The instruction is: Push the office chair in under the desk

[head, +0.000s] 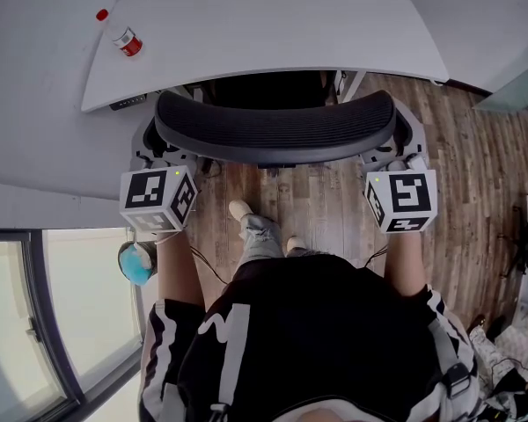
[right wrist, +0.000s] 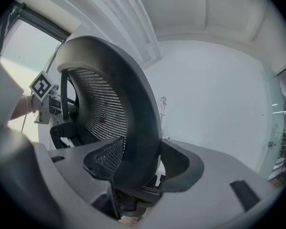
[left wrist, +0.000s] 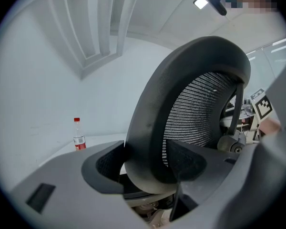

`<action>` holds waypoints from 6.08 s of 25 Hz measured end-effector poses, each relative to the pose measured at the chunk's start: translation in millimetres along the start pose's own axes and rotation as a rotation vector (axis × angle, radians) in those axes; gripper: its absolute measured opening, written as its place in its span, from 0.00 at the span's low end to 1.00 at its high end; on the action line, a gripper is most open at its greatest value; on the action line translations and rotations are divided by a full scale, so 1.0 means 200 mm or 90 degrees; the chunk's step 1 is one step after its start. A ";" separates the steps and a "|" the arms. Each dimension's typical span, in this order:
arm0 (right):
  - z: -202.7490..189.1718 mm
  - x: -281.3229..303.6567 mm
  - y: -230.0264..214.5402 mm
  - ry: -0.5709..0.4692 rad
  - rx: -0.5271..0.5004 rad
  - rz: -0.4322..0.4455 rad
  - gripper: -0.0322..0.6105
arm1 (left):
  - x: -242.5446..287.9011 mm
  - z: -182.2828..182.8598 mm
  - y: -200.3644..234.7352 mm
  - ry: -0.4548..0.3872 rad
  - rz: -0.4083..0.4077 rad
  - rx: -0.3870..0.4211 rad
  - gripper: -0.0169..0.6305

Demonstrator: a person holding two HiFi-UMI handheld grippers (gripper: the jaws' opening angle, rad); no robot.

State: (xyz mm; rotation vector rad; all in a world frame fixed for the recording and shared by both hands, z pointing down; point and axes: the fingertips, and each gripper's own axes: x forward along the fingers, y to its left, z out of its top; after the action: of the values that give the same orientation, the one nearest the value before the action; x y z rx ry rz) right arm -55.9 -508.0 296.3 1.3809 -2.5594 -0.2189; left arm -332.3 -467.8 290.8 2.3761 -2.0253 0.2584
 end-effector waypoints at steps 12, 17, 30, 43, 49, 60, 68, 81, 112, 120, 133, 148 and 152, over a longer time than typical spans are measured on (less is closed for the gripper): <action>0.02 0.11 0.00 -0.008 0.001 -0.012 0.43 | 0.09 0.01 0.08 0.006 -0.017 0.003 0.45; 0.04 0.16 0.00 -0.010 -0.003 -0.016 0.43 | 0.13 0.01 0.12 -0.001 -0.019 0.003 0.45; 0.05 0.24 0.01 -0.007 0.003 -0.023 0.43 | 0.20 0.01 0.19 0.012 -0.034 0.000 0.45; 0.06 0.32 0.01 -0.004 0.002 -0.029 0.43 | 0.28 0.02 0.25 0.023 -0.041 0.001 0.45; 0.06 0.39 0.01 -0.002 0.000 -0.029 0.43 | 0.32 0.01 0.29 0.022 -0.038 -0.001 0.45; 0.07 0.47 -0.01 -0.002 -0.001 -0.025 0.43 | 0.39 0.02 0.33 0.022 -0.032 -0.003 0.45; 0.08 0.52 -0.02 -0.002 -0.001 -0.021 0.43 | 0.42 0.02 0.35 0.026 -0.030 -0.004 0.45; 0.08 0.60 -0.05 -0.004 -0.002 -0.014 0.43 | 0.48 0.03 0.38 0.026 -0.023 -0.006 0.45; 0.09 0.63 -0.08 -0.016 -0.004 0.013 0.43 | 0.48 0.02 0.37 0.017 -0.020 -0.015 0.45; 0.07 0.61 -0.07 -0.018 -0.010 0.003 0.43 | 0.45 0.02 0.36 0.000 -0.022 -0.004 0.45; 0.05 0.50 -0.03 -0.014 -0.039 -0.029 0.43 | 0.36 0.03 0.33 -0.019 0.014 0.030 0.45; 0.04 0.36 0.03 -0.027 -0.027 -0.049 0.43 | 0.22 0.02 0.29 -0.046 0.055 0.030 0.45; 0.04 0.32 0.05 -0.033 -0.019 -0.041 0.43 | 0.18 0.01 0.25 -0.050 0.058 0.030 0.45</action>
State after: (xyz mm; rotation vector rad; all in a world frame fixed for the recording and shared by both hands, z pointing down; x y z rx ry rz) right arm -100.0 -556.1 298.4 1.4658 -2.5442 -0.3066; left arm -375.3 -512.5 287.9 2.3603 -2.1889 0.2185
